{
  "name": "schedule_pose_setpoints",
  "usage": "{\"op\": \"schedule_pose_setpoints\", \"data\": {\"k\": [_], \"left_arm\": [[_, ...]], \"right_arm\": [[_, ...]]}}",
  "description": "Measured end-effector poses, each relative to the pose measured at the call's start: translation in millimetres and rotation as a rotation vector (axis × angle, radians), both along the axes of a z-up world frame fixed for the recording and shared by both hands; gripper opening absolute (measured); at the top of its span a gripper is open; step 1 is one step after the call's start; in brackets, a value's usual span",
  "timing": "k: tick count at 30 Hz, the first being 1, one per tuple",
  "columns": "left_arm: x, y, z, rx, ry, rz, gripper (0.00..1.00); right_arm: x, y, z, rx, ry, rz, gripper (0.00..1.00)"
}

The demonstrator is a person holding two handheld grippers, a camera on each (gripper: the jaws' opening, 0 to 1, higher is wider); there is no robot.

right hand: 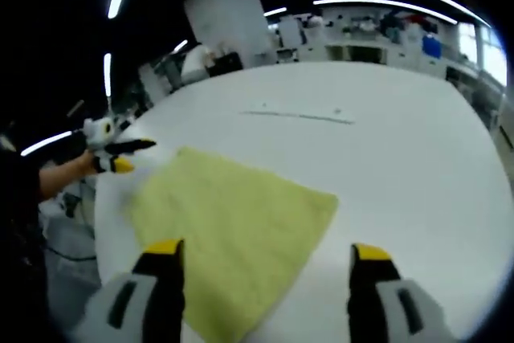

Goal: Fold the garment on the visible template until the final outline fits inside the template.

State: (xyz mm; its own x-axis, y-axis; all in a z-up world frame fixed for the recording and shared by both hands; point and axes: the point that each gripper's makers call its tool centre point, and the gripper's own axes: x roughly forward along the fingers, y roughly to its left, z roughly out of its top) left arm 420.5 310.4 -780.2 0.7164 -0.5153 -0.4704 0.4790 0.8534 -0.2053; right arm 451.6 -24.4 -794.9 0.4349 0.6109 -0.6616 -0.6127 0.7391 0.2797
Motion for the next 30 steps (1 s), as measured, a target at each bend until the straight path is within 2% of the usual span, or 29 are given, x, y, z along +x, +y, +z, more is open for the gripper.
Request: {"op": "schedule_pose_setpoints", "data": {"k": [4, 10, 12, 17, 22, 25, 30], "left_arm": [[-16.2, -1, -2.5, 0.020, 0.004, -0.020, 0.95], [-37.6, -3, -4.1, 0.009, 0.009, -0.026, 0.97], [-49.5, -5, -6.0, 0.016, 0.017, -0.032, 0.97], [-62.2, -7, -9.1, 0.003, 0.032, -0.025, 0.95], [-75.3, -14, -11.3, -0.001, 0.039, -0.042, 0.86], [-79.9, -15, -15.9, 0.027, 0.033, -0.048, 0.81], [-87.6, -16, -22.2, 0.029, 0.049, -0.051, 0.67]], "right_arm": [[-16, 0, 4.2, 0.010, -0.004, 0.016, 0.89], [-41, -3, 6.7, 0.000, -0.009, 0.042, 0.92], [-48, -4, 5.5, -0.002, -0.005, 0.045, 0.91], [-63, -7, -0.2, -0.005, 0.003, 0.044, 0.90], [-76, -8, -8.4, -0.019, 0.008, 0.028, 0.84], [-82, -6, -13.3, -0.002, 0.013, 0.013, 0.76], [-95, -9, -22.1, -0.002, 0.039, 0.003, 0.65]]}}
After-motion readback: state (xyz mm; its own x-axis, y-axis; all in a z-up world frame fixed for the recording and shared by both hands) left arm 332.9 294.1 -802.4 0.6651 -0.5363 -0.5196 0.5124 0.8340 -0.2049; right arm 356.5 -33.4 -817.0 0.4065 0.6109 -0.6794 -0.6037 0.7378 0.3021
